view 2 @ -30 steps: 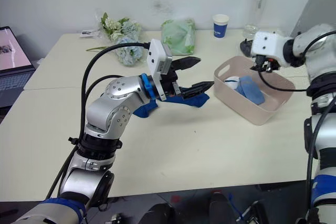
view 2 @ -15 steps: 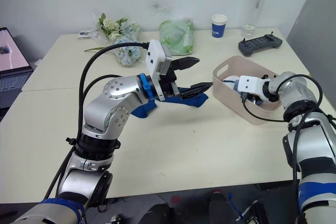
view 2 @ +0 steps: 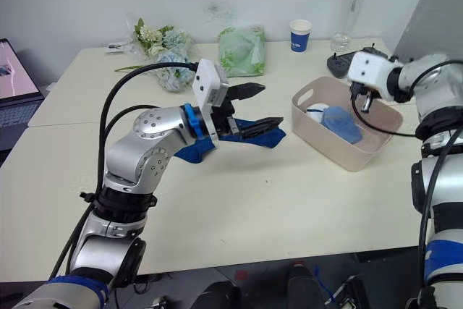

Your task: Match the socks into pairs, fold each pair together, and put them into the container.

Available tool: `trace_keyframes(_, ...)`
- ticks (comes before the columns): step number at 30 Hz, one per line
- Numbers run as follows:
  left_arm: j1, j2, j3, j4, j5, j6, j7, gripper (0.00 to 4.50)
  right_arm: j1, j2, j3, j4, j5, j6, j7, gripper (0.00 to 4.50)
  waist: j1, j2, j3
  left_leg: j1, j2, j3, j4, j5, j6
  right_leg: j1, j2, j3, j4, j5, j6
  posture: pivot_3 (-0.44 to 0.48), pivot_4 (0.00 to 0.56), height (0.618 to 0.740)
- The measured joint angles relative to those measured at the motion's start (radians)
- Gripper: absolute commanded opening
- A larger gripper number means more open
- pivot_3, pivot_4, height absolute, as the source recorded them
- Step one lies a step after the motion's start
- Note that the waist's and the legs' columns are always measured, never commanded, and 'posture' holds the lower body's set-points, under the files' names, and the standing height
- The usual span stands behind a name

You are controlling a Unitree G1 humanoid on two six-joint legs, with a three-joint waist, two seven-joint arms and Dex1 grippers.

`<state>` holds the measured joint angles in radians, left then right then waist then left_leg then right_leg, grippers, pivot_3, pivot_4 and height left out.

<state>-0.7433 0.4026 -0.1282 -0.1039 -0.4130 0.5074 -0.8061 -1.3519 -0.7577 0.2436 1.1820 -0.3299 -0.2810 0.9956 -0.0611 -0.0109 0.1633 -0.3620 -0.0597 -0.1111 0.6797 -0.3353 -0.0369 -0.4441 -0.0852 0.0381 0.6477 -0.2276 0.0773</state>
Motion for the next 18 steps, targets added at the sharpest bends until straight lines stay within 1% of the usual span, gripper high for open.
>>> trace_keyframes(1, 0.012, 0.014, 0.005, -0.004, 0.001, 0.001, -0.003, 4.5, 0.0, 0.006, -0.018, -0.004, 0.016, 0.01, 0.001, 0.58, 0.001, 0.0, 0.0, 0.0, 0.0, 0.0, 0.0, 0.0, 0.0, 0.0, 0.0, 0.0, 0.0, 0.0, 0.0, 0.0, 0.15, 0.74)
trace_keyframes(3, 0.047, 0.046, 0.025, -0.011, 0.005, 0.001, 0.0, 4.5, 0.004, 0.031, -0.082, -0.043, 0.091, 0.06, 0.013, 1.32, 0.0, 0.0, 0.0, 0.0, 0.0, 0.0, 0.0, 0.0, 0.0, 0.0, 0.0, 0.001, 0.0, 0.0, 0.0, 0.0, 0.15, 0.74)
trace_keyframes(4, 0.069, 0.06, 0.038, -0.02, 0.006, -0.001, 0.006, 4.5, 0.017, 0.047, -0.117, -0.094, 0.137, 0.099, 0.027, 1.64, -0.001, 0.0, 0.0, 0.0, 0.001, -0.001, 0.0, 0.0, 0.0, -0.001, 0.0, 0.001, 0.0, 0.0, 0.0, 0.0, 0.15, 0.74)
trace_keyframes(7, 0.173, 0.113, 0.091, -0.053, 0.022, -0.006, 0.036, 4.5, 0.162, 0.128, -0.229, -0.425, 0.327, 0.288, 0.057, 2.72, -0.006, 0.0, -0.002, 0.0, 0.004, -0.005, 0.0, 0.0, 0.0, -0.001, 0.0, 0.0, 0.0, 0.0, 0.0, 0.0, 0.15, 0.74)
trace_keyframes(8, 0.233, 0.129, 0.117, -0.071, 0.024, -0.007, 0.053, 4.5, 0.264, 0.175, -0.261, -0.597, 0.405, 0.389, 0.046, 3.11, -0.005, 0.0, -0.002, -0.001, 0.004, -0.008, -0.001, 0.0, 0.0, -0.001, 0.0, -0.001, 0.0, 0.0, 0.0, 0.0, 0.15, 0.74)
trace_keyframes(9, 0.287, 0.135, 0.139, -0.083, 0.026, -0.006, 0.067, 4.5, 0.359, 0.214, -0.267, -0.738, 0.462, 0.473, 0.034, 3.5, -0.002, 0.001, -0.003, -0.002, 0.003, -0.01, 0.0, 0.0, 0.0, -0.001, 0.0, -0.002, 0.0, 0.0, 0.0, 0.0, 0.15, 0.74)
trace_keyframes(12, 0.437, 0.145, 0.178, -0.12, 0.049, -0.016, 0.116, 4.5, 0.615, 0.302, -0.251, -1.047, 0.555, 0.645, -0.028, 4.48, 0.011, 0.001, -0.003, -0.003, 0.0, -0.012, 0.001, 0.0, 0.0, -0.001, -0.002, -0.003, 0.0, 0.0, 0.0, 0.0, 0.15, 0.74)
trace_keyframes(15, 0.571, 0.143, 0.202, -0.172, 0.071, -0.019, 0.164, 4.5, 0.799, 0.314, -0.203, -1.24, 0.578, 0.687, -0.062, 4.48, 0.034, 0.0, -0.003, -0.003, -0.002, -0.012, 0.002, 0.0, 0.001, 0.0, -0.003, -0.003, 0.0, 0.0, 0.001, 0.0, 0.15, 0.74)
trace_keyframes(18, 0.672, 0.128, 0.213, -0.237, 0.082, -0.02, 0.202, 4.5, 0.935, 0.332, -0.19, -1.348, 0.582, 0.687, -0.111, 4.48, 0.039, 0.0, -0.003, -0.001, -0.002, -0.013, 0.002, 0.0, 0.001, 0.003, -0.002, -0.003, 0.0, 0.001, 0.001, 0.0, 0.15, 0.74)
